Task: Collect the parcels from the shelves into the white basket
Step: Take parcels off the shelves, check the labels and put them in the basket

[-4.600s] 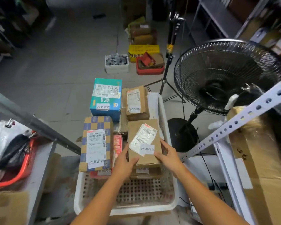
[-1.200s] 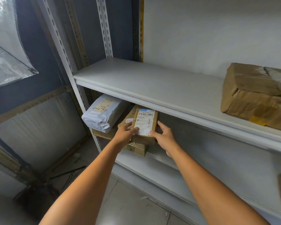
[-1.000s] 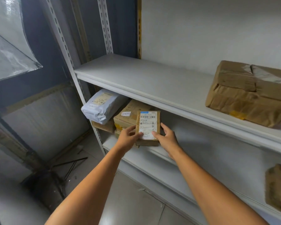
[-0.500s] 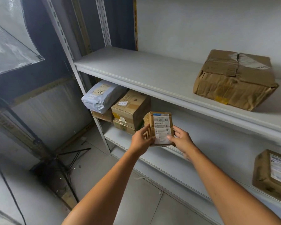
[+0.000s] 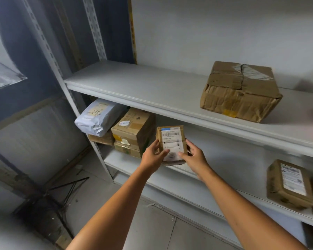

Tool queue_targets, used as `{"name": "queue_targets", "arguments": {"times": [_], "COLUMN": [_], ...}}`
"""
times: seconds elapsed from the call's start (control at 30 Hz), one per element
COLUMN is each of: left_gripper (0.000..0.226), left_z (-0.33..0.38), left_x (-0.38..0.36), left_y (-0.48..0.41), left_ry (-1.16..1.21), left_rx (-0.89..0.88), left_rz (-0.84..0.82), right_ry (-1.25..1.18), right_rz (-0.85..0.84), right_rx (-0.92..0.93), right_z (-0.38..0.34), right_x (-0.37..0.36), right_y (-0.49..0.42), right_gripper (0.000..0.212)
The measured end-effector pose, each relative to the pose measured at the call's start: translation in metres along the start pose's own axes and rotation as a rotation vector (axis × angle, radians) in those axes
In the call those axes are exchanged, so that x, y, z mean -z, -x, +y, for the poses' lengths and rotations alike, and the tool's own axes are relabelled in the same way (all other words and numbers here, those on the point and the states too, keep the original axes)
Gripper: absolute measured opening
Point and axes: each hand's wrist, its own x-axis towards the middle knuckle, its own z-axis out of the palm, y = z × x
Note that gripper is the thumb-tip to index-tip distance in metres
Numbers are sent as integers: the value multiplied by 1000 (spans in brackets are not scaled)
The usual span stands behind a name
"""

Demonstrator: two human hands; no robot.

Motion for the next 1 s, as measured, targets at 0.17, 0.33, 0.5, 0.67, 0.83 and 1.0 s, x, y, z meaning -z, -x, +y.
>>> {"name": "queue_targets", "arguments": {"times": [0.17,0.33,0.5,0.67,0.83,1.0], "left_gripper": [42,40,38,35,32,47], "left_z": [-15,-33,-38,-38,-31,-20], "left_x": [-6,-16,-21,-42,-109,-224], "left_y": [-30,-56,-69,-72,-60,-36], "left_ry": [129,140,138,144,137,190], "left_rx": [11,129,206,185,126,99], "left_rz": [-101,-260,-333,-348,-415,-511], "right_ry": [223,435,505,388,82,-101], "right_rz": [125,279,351,355,378,517], "right_rx": [67,86,54,-17,-117,-156], "right_z": [-2,7,15,24,49,79], "right_x": [-4,-12,-19,10,86,176], "right_y": [-1,2,3,2,24,56], "right_gripper": [71,72,71,71,59,47]}}
